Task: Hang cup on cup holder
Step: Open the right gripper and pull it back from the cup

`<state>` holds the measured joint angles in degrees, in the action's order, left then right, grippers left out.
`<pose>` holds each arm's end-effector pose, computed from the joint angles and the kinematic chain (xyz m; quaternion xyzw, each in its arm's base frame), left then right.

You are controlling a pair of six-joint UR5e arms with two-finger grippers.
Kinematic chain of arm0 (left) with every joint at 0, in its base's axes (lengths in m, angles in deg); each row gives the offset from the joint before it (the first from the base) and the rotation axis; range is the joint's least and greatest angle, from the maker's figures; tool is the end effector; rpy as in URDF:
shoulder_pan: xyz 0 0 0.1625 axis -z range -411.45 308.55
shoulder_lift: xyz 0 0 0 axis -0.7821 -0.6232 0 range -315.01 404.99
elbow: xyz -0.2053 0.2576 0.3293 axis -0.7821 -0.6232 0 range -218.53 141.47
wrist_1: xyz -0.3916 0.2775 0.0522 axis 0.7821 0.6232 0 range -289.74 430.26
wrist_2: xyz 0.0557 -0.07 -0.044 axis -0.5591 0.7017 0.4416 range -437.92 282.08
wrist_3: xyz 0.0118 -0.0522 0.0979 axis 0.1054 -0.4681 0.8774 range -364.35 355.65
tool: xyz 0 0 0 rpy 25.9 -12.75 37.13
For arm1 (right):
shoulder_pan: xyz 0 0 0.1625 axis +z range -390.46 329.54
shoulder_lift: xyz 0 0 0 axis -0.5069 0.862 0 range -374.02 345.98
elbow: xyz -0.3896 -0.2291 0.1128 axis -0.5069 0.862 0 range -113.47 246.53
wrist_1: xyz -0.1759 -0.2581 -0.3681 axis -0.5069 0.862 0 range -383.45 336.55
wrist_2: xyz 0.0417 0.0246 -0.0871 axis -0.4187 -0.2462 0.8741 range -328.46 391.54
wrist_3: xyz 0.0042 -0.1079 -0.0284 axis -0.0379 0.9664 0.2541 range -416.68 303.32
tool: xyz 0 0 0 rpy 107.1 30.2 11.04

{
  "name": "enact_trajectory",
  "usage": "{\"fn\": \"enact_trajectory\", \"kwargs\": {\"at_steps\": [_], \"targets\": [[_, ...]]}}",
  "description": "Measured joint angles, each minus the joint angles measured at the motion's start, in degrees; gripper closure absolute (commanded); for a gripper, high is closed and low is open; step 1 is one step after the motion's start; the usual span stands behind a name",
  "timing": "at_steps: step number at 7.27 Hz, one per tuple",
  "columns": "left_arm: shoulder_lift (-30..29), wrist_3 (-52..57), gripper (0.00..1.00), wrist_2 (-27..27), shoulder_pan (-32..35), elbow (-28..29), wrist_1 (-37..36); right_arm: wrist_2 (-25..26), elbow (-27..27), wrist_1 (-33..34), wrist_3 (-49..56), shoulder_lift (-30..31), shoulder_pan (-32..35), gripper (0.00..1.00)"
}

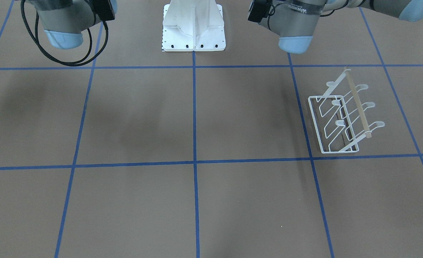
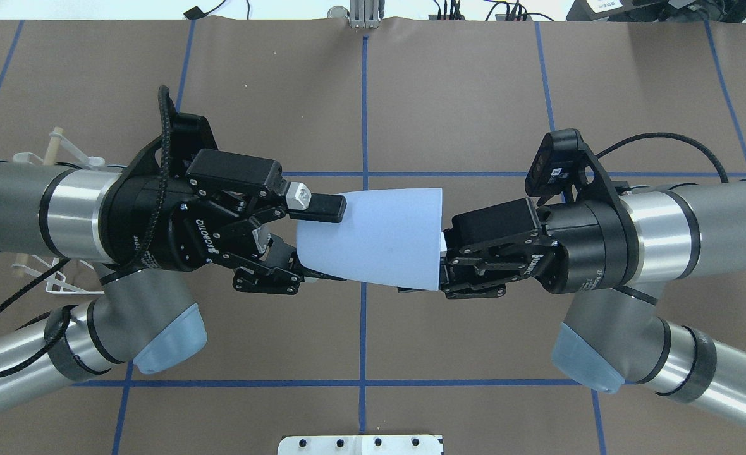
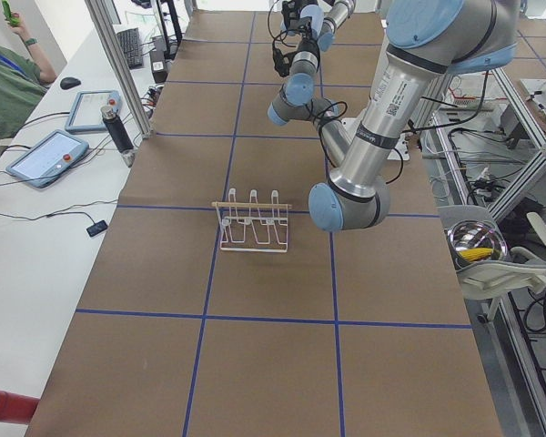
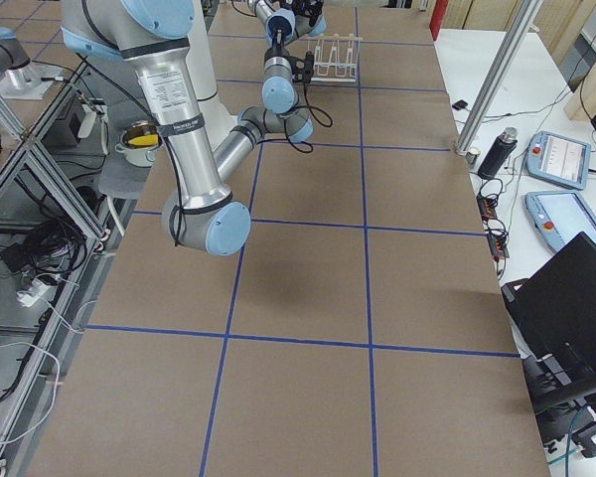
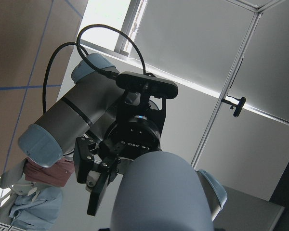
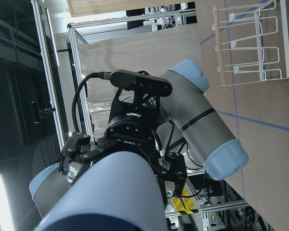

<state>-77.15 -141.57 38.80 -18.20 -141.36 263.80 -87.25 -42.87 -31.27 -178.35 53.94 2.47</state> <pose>0.4086 -0.3674 0.0919 -0.1761 0.9219 -0.0007 0.3452 -0.3858 -0.3445 0.1481 -0.0766 -0.9089 -0.0168 0.4095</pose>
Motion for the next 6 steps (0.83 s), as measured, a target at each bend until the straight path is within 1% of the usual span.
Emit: {"fn": "enact_trajectory", "kwargs": {"at_steps": [3,6], "targets": [[0.1,0.0,1.0,-1.4,0.1,0.0,0.2,0.0,-0.3,-0.8,0.0,1.0,0.5,0.0],[0.6,0.2,1.0,-2.5,0.4,0.0,-0.2,0.0,-0.2,-5.1,0.1,6.4,4.0,0.0]]}}
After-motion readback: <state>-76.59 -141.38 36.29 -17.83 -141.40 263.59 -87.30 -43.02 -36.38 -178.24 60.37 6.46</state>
